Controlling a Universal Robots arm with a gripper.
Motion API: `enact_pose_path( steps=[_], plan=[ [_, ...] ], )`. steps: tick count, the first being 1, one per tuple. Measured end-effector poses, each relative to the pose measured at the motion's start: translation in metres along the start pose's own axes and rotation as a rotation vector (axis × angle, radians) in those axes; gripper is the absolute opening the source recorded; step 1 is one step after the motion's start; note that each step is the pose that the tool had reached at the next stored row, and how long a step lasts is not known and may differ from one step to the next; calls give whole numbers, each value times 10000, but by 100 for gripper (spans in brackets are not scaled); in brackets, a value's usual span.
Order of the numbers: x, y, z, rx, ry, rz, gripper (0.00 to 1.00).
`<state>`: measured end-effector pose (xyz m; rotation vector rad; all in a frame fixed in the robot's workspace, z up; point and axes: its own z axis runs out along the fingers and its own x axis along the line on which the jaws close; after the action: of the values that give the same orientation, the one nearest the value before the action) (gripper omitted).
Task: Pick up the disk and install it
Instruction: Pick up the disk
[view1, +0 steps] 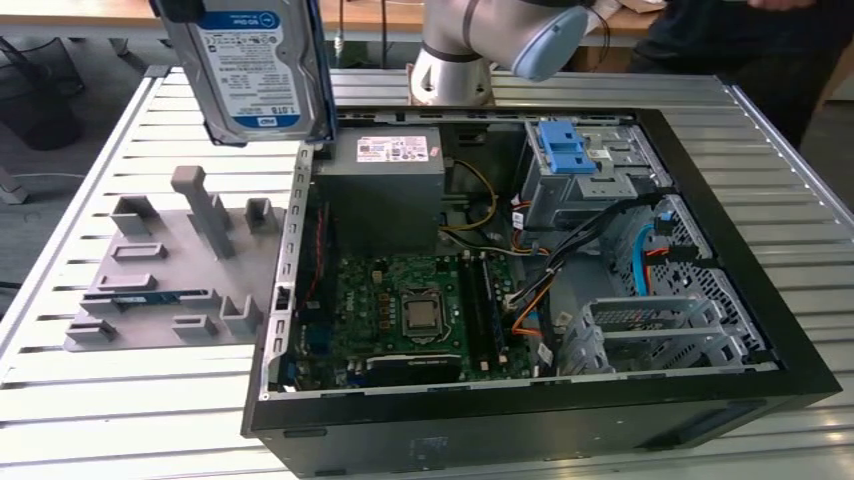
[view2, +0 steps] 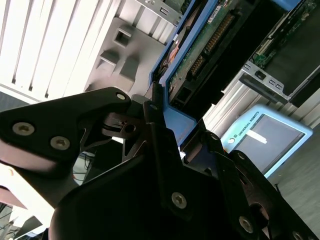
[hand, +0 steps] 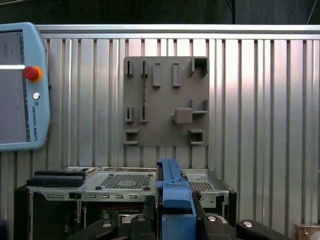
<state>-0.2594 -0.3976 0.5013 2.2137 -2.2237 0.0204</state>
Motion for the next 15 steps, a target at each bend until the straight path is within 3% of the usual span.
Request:
enact_pose_path(
  steps=[10, 15],
  plan=[
    [31, -230, 4, -33, 0, 0, 36],
    [40, -314, 5, -41, 0, 0, 36]
  ],
)
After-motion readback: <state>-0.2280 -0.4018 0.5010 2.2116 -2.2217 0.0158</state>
